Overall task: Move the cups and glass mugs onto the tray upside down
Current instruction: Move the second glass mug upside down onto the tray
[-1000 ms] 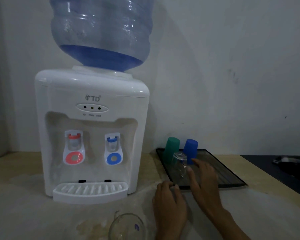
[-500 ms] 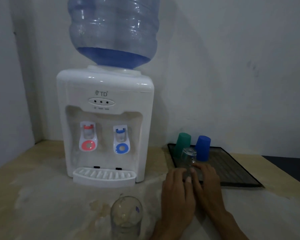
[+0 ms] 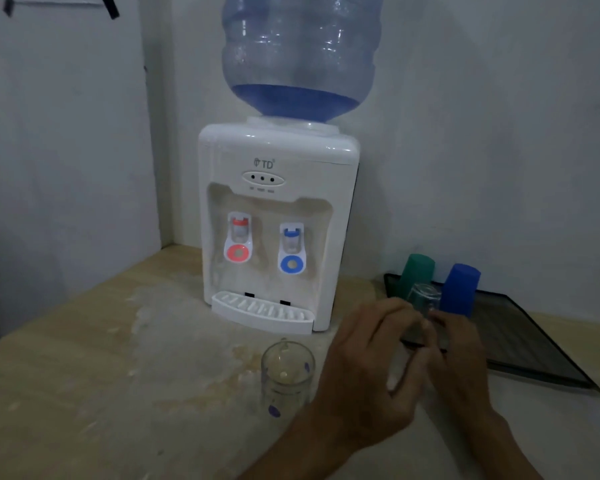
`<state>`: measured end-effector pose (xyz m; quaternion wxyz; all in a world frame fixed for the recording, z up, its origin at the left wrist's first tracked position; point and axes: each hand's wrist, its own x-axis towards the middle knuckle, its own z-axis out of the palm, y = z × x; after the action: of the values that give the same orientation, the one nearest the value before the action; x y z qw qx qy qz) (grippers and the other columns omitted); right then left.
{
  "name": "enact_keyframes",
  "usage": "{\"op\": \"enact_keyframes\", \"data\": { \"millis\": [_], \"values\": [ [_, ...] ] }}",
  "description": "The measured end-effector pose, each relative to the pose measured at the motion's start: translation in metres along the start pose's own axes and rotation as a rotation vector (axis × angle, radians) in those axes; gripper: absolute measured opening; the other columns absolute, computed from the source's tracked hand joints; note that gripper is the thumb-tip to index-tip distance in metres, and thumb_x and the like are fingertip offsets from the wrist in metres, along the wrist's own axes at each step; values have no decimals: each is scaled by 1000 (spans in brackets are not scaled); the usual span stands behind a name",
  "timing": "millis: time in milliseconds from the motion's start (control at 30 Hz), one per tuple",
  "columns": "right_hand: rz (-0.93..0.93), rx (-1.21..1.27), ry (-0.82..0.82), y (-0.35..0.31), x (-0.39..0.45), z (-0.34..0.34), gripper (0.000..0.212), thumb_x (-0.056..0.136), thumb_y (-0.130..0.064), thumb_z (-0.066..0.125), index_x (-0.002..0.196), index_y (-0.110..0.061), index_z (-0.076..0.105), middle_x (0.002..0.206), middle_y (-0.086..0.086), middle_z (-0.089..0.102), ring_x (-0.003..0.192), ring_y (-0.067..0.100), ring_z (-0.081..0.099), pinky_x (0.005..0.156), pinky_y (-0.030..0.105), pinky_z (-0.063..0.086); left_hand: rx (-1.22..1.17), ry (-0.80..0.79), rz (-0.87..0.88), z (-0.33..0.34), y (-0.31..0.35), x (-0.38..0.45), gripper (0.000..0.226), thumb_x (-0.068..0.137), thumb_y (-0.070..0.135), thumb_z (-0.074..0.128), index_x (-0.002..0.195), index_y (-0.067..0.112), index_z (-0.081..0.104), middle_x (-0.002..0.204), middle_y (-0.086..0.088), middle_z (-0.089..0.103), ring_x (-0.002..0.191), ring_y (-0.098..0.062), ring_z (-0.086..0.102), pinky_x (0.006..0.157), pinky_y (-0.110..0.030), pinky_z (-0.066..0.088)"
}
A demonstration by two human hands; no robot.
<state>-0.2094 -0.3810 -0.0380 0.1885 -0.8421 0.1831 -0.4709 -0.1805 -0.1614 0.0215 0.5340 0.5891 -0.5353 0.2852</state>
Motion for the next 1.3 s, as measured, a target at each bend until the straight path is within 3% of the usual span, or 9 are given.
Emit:
{"op": "enact_keyframes", "data": {
  "millis": [133,267,400,500,633,867,1067,1200,1300],
  "values": [
    [-74,-11,52,-6,0,0,17,96,-16,65,110,-8,66,102,3,63,95,13,54,80,30,42,159,55,-96,-47,-8,-26,47,91,33,70,133,16,57,133,2,61,130,-10,53,109,-29,44],
    [-102,-16,49,-7,0,3,19,96,-19,64,110,-8,67,100,3,64,92,13,53,78,28,41,282,25,-357,-84,-18,-55,82,79,68,71,143,26,44,144,13,47,137,-9,44,111,-23,37],
    [-105,-12,39,-9,0,4,23,95,-23,61,110,-6,67,100,4,64,90,15,54,76,27,40,277,-101,-616,-97,-29,-74,105,59,81,74,145,34,36,134,25,43,126,2,46,107,-29,45],
    [-108,-18,33,-9,0,4,19,95,-19,63,109,-7,68,99,5,65,90,15,55,76,27,41,209,-155,-722,-96,-36,-76,102,56,79,77,142,46,34,123,33,52,114,12,52,93,-22,52],
    [-120,-10,34,-9,0,4,16,94,-13,67,109,-7,68,99,5,65,90,19,58,75,28,43,201,-154,-743,-93,-43,-64,91,54,74,78,133,42,45,113,25,63,103,5,61,88,-21,53],
    [-125,-16,38,-7,-1,6,16,94,-13,68,108,-6,68,99,5,66,92,19,59,76,24,43,135,-165,-697,-72,-59,-25,78,64,63,86,128,36,51,111,22,64,95,12,60,69,-1,46],
    [-126,80,7,-16,-3,2,26,94,-25,66,115,-11,66,105,-2,63,96,15,60,81,32,52,40,-136,-653,-36,-69,15,76,69,56,87,131,31,52,116,13,66,100,-3,63,79,-13,49],
    [-169,184,-49,-24,-5,-2,37,94,-29,63,131,-26,56,118,-12,61,111,3,58,93,21,49,-12,-125,-588,-13,-67,37,61,68,51,88,116,35,54,102,19,66,92,6,64,74,-8,53],
    [-178,263,-129,-24,-6,-2,55,92,-35,65,144,-29,47,133,-16,58,125,6,57,101,19,45,-50,-133,-565,3,-67,47,63,67,52,89,116,32,55,103,14,68,93,-2,66,79,-15,57]
  ]
}}
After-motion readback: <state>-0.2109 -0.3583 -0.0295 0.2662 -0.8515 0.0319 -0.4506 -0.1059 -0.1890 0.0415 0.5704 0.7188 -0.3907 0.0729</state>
